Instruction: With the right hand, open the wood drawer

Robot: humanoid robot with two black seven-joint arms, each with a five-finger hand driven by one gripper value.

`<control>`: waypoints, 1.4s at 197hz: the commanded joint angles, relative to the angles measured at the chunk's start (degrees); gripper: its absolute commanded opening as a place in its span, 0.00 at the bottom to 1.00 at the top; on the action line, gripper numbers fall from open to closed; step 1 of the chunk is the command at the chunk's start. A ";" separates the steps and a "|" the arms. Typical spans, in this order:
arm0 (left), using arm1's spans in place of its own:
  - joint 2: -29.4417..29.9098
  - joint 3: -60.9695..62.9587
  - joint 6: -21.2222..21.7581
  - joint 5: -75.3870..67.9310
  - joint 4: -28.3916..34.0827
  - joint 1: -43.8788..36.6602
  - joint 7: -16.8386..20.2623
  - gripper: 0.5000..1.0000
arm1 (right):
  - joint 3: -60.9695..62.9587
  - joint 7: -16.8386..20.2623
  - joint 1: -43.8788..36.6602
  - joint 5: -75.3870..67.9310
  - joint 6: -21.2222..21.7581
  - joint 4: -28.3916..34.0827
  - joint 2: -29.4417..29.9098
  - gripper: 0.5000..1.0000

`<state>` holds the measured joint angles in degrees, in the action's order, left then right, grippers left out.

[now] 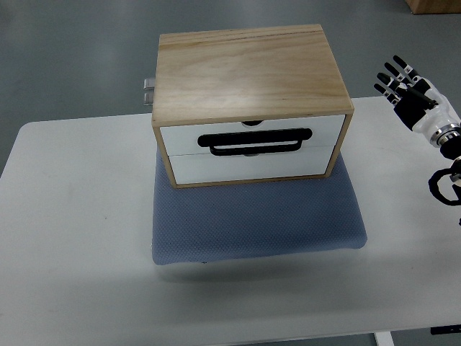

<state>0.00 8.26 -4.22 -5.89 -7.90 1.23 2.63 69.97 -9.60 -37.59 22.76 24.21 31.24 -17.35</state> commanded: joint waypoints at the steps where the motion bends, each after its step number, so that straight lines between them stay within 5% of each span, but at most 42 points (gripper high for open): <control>1: 0.00 0.00 0.00 0.00 -0.01 0.00 0.00 1.00 | -0.01 0.11 -0.03 0.00 0.40 0.14 -0.14 0.91; 171: 0.00 0.00 0.00 0.00 -0.01 0.00 0.00 1.00 | -2.03 -0.33 -0.47 -1.14 1.01 0.66 -3.48 0.91; 243: 0.00 0.00 0.00 0.00 -0.01 0.00 0.00 1.00 | -26.38 -0.60 -6.88 -19.42 1.01 7.34 -15.25 0.91; 267: 0.00 0.00 0.00 0.00 -0.01 0.00 0.00 1.00 | -38.24 -2.44 -11.45 -25.49 1.45 11.03 -21.06 0.91; 268: 0.00 0.00 0.00 0.00 -0.01 0.00 0.00 1.00 | -43.38 -4.70 -13.54 -26.62 2.32 12.78 -23.32 0.91; 276: 0.00 0.00 0.00 0.00 -0.01 0.00 0.00 1.00 | -45.36 -5.78 -14.53 -26.72 2.77 13.50 -24.22 0.91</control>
<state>0.00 8.26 -4.23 -5.89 -7.92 1.23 2.64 33.39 -11.95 -48.39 -1.67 25.67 41.77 -37.57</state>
